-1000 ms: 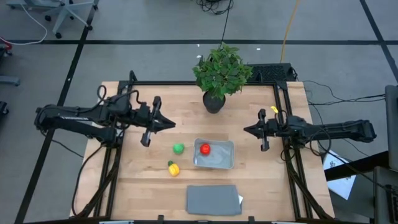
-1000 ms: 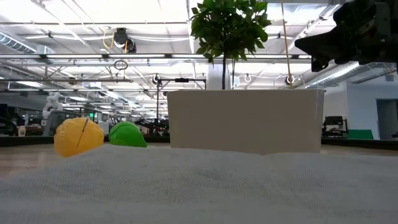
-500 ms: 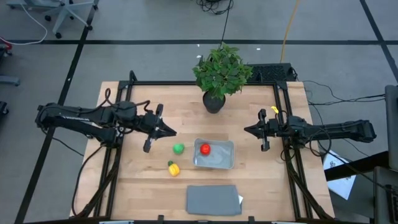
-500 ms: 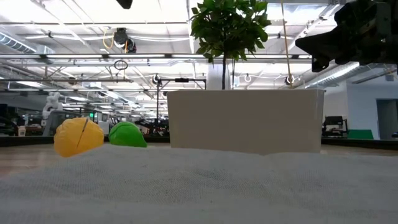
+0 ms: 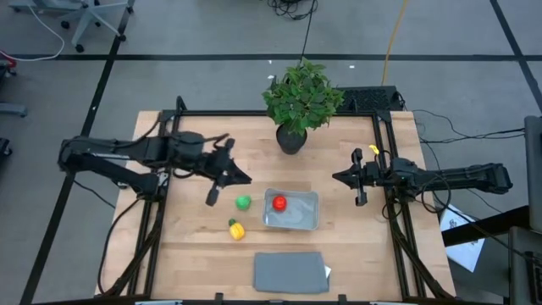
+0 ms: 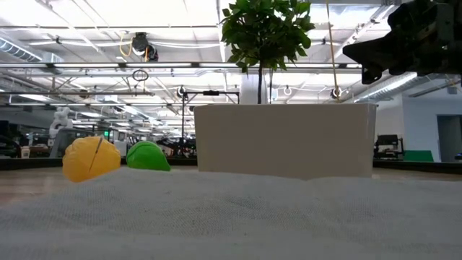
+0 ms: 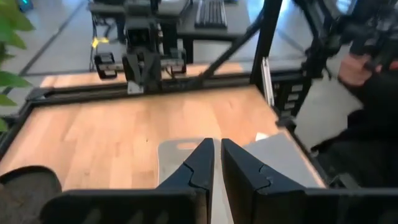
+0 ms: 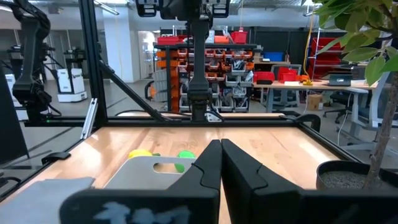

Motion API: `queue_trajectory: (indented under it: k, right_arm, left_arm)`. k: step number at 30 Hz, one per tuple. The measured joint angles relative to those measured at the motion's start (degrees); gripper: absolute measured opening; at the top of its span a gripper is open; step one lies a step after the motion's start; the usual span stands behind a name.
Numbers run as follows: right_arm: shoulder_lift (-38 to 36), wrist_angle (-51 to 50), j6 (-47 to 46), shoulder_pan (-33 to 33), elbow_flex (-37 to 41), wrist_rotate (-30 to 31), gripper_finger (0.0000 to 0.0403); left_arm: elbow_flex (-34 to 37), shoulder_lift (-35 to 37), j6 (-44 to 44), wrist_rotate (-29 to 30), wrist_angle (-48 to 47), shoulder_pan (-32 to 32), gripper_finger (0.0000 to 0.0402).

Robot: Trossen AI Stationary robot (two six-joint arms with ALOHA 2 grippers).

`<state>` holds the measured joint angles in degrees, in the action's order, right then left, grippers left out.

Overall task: Pick and placing Produce into tupperware
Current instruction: Put the pineapple into the basket

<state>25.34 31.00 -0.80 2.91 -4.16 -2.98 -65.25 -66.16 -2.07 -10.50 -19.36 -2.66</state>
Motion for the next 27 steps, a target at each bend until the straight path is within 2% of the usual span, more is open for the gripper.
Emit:
queue_trajectory:
  k: [10, 16, 20, 27]
  right_arm:
    - [0.4, -0.1, -0.2, 0.0, 0.0, 0.0, 0.0000]
    - [0.4, -0.1, -0.2, 0.0, 0.0, 0.0, 0.0000]
    - [0.6, -0.2, -0.2, 0.0, 0.0, 0.0, 0.0000]
    - [1.2, -0.4, -0.2, 0.0, 0.0, 0.0, 0.0000]
  left_arm:
    - [-12.0, -9.6, -8.2, -3.7, -14.7, 0.0, 0.0033]
    - [-17.3, -13.8, -9.7, -5.6, -21.8, 0.0, 0.0033]
    - [-17.9, -15.0, -14.2, -7.5, -22.3, -0.1, 0.0033]
    - [-17.9, -15.8, -28.6, -7.5, -27.2, -1.9, 0.0033]
